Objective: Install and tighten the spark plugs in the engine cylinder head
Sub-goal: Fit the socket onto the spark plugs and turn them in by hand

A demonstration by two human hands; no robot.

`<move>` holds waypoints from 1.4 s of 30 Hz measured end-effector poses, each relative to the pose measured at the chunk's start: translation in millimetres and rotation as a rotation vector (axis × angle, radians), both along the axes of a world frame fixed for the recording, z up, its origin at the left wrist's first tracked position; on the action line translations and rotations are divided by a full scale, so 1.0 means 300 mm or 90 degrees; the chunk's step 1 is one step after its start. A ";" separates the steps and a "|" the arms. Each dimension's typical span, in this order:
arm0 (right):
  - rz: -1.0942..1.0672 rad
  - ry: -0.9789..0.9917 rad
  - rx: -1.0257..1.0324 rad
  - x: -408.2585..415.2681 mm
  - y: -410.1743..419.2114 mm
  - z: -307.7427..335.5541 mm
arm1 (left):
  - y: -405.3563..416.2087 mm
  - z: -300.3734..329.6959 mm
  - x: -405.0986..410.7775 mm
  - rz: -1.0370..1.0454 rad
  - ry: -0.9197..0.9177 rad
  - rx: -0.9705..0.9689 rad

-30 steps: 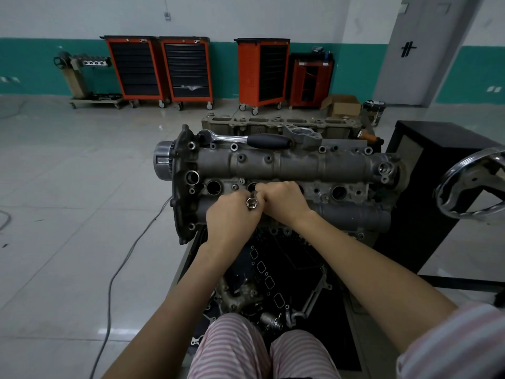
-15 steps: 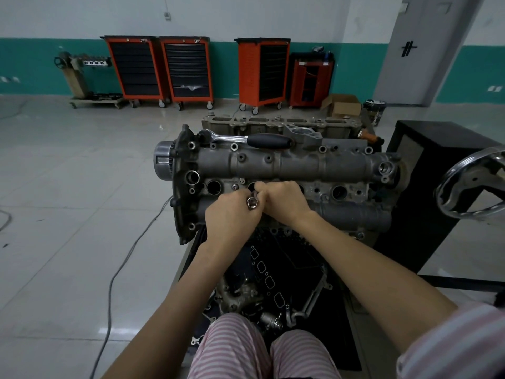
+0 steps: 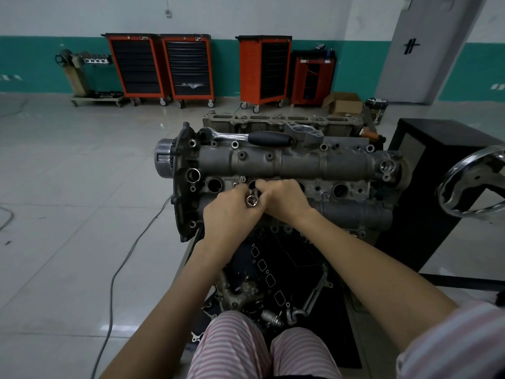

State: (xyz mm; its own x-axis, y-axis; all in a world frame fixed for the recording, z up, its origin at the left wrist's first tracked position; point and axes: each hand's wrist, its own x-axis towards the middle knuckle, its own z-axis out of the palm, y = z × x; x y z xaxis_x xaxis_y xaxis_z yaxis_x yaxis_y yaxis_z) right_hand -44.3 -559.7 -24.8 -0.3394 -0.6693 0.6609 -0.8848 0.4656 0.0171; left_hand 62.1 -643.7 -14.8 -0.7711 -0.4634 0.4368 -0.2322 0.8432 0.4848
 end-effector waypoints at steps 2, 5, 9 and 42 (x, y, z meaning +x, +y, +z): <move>-0.003 -0.025 -0.013 -0.006 -0.002 0.000 | 0.002 0.005 -0.001 0.003 -0.007 -0.006; -0.048 -0.039 0.033 -0.020 -0.003 -0.005 | 0.003 0.008 -0.003 0.000 0.009 -0.036; -0.067 -0.040 0.058 -0.031 -0.011 -0.007 | 0.000 0.002 -0.001 -0.040 0.019 -0.025; -0.064 -0.011 0.078 -0.019 -0.007 -0.005 | -0.008 -0.018 0.000 -0.073 0.049 -0.033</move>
State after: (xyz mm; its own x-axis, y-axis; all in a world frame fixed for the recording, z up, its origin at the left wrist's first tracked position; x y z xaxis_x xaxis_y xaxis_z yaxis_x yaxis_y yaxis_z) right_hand -50.1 -561.7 -26.3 -0.4196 -0.7062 0.5702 -0.8343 0.5475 0.0643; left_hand 61.9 -646.1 -20.2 -0.7804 -0.3499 0.5182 -0.0970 0.8865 0.4524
